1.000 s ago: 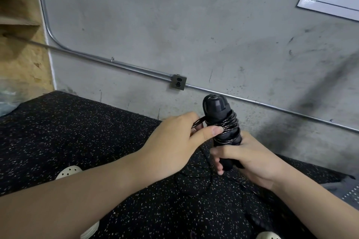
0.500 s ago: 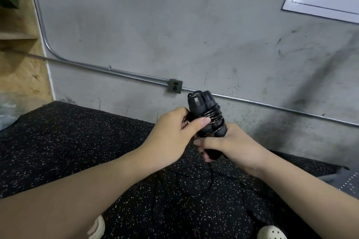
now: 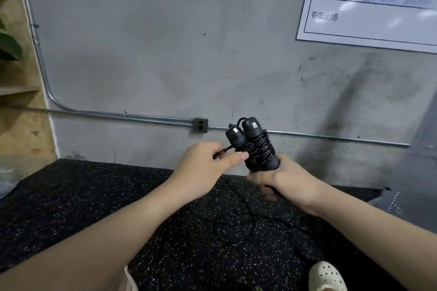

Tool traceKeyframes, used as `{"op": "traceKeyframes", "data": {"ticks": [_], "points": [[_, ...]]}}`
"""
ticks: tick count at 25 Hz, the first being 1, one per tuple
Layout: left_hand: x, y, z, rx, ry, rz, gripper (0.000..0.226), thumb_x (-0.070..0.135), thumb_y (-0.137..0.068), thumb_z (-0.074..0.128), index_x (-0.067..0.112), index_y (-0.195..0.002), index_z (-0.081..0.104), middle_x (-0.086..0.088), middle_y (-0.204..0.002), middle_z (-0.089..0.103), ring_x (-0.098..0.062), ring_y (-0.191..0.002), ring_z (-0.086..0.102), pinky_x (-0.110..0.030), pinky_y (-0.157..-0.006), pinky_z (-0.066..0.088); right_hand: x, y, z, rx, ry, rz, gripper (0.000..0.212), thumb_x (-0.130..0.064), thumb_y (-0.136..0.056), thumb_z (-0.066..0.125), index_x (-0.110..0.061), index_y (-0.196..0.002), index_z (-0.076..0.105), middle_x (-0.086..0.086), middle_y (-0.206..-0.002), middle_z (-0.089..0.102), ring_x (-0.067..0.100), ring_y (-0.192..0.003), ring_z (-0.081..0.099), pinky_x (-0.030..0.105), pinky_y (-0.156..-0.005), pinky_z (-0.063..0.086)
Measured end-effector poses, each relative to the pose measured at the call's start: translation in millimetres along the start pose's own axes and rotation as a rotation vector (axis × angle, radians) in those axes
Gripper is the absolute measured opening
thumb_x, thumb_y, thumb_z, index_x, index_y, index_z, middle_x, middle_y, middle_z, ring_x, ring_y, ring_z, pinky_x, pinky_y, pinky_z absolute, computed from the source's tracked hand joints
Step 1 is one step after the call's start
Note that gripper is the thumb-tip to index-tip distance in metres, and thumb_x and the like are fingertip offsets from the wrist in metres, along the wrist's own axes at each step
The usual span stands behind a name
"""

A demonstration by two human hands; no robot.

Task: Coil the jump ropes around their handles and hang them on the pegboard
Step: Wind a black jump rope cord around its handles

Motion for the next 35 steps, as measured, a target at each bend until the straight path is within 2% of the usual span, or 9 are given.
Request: {"op": "traceKeyframes", "data": {"ticks": [5, 12, 16, 18, 20, 22, 25, 30, 35], "points": [[49, 38, 1, 0.033, -0.136, 0.141, 0.053, 0.073, -0.091, 0.045, 0.022, -0.088, 0.061, 0.005, -0.072, 0.063, -0.017, -0.065, 0.059, -0.041, -0.065, 0.052, -28, 34, 9, 0.223, 0.130, -0.110, 0.030, -0.003, -0.090, 0.068, -0.013, -0.067, 0.052, -0.009, -0.046, 0.046, 0.006, -0.041, 0.038, 0.023, -0.046, 0.032], [97, 87, -33, 0.311, -0.187, 0.033, 0.061, 0.084, -0.076, 0.057, 0.023, -0.081, 0.061, 0.008, -0.070, 0.061, -0.006, -0.063, 0.056, -0.025, -0.053, 0.034, -58, 74, 63, 0.463, 0.259, -0.242, 0.019, -0.007, -0.084, 0.062, -0.013, -0.068, 0.053, 0.003, -0.052, 0.055, 0.012, -0.045, 0.047, 0.033, -0.045, 0.038], [107, 106, -54, 0.145, -0.092, 0.114, 0.059, 0.081, -0.076, 0.062, 0.023, -0.082, 0.069, 0.003, -0.067, 0.063, -0.017, -0.065, 0.059, -0.038, -0.061, 0.046, -74, 115, 66, 0.197, 0.253, -0.276, 0.027, -0.037, -0.076, 0.074, -0.016, -0.083, 0.059, -0.004, -0.063, 0.060, 0.009, -0.058, 0.056, 0.028, -0.055, 0.045], [115, 114, -60, 0.020, 0.007, 0.169, 0.066, 0.086, -0.071, 0.062, 0.025, -0.094, 0.073, -0.007, -0.081, 0.073, -0.026, -0.078, 0.068, -0.047, -0.074, 0.056, -78, 132, 69, -0.118, -0.137, -0.213, 0.041, -0.033, -0.073, 0.080, -0.006, -0.100, 0.064, 0.009, -0.080, 0.069, 0.020, -0.072, 0.067, 0.030, -0.068, 0.055], [129, 121, -64, -0.019, 0.010, 0.204, 0.069, 0.087, -0.070, 0.064, 0.023, -0.094, 0.071, -0.006, -0.079, 0.071, -0.016, -0.070, 0.065, -0.038, -0.069, 0.054, -85, 142, 73, -0.227, -0.329, -0.201, 0.025, -0.017, -0.077, 0.079, -0.002, -0.095, 0.068, 0.023, -0.084, 0.069, 0.029, -0.066, 0.067, 0.035, -0.061, 0.057], [140, 121, -72, 0.028, -0.050, 0.145, 0.077, 0.089, -0.064, 0.062, 0.014, -0.082, 0.066, 0.005, -0.064, 0.060, -0.008, -0.057, 0.052, -0.027, -0.056, 0.040, -94, 142, 70, -0.101, -0.313, -0.223, 0.010, -0.006, -0.079, 0.075, -0.006, -0.079, 0.066, 0.021, -0.073, 0.066, 0.026, -0.054, 0.063, 0.033, -0.052, 0.054], [148, 121, -82, 0.073, -0.110, 0.068, 0.078, 0.094, -0.056, 0.060, 0.017, -0.062, 0.047, 0.013, -0.050, 0.035, -0.009, -0.048, 0.034, -0.024, -0.048, 0.023, -103, 136, 60, 0.078, -0.184, -0.272, 0.022, 0.006, -0.085, 0.072, -0.005, -0.075, 0.055, 0.015, -0.061, 0.056, 0.027, -0.050, 0.058, 0.032, -0.050, 0.050], [166, 128, -74, 0.262, -0.326, 0.210, 0.053, 0.072, -0.087, 0.057, 0.020, -0.075, 0.059, 0.008, -0.058, 0.048, -0.014, -0.056, 0.047, -0.032, -0.051, 0.029, -108, 122, 45, 0.230, -0.008, -0.293, 0.023, 0.006, -0.080, 0.070, 0.018, -0.092, 0.054, 0.010, -0.060, 0.047, 0.024, -0.048, 0.054, 0.031, -0.049, 0.046], [160, 120, -70, 0.218, -0.311, 0.227, 0.044, 0.064, -0.093, 0.056, 0.021, -0.092, 0.066, 0.002, -0.072, 0.067, -0.020, -0.070, 0.064, -0.041, -0.064, 0.052, -105, 120, 50, 0.335, 0.041, -0.318, 0.022, -0.005, -0.077, 0.080, 0.002, -0.089, 0.062, -0.003, -0.055, 0.054, 0.022, -0.047, 0.058, 0.036, -0.053, 0.050]]}}
Point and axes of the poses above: each hand's wrist, its own y-axis away from the middle knuckle, its own z-axis out of the palm, x = y × z, the point moved 3 cm from there along -y, towards the middle knuckle
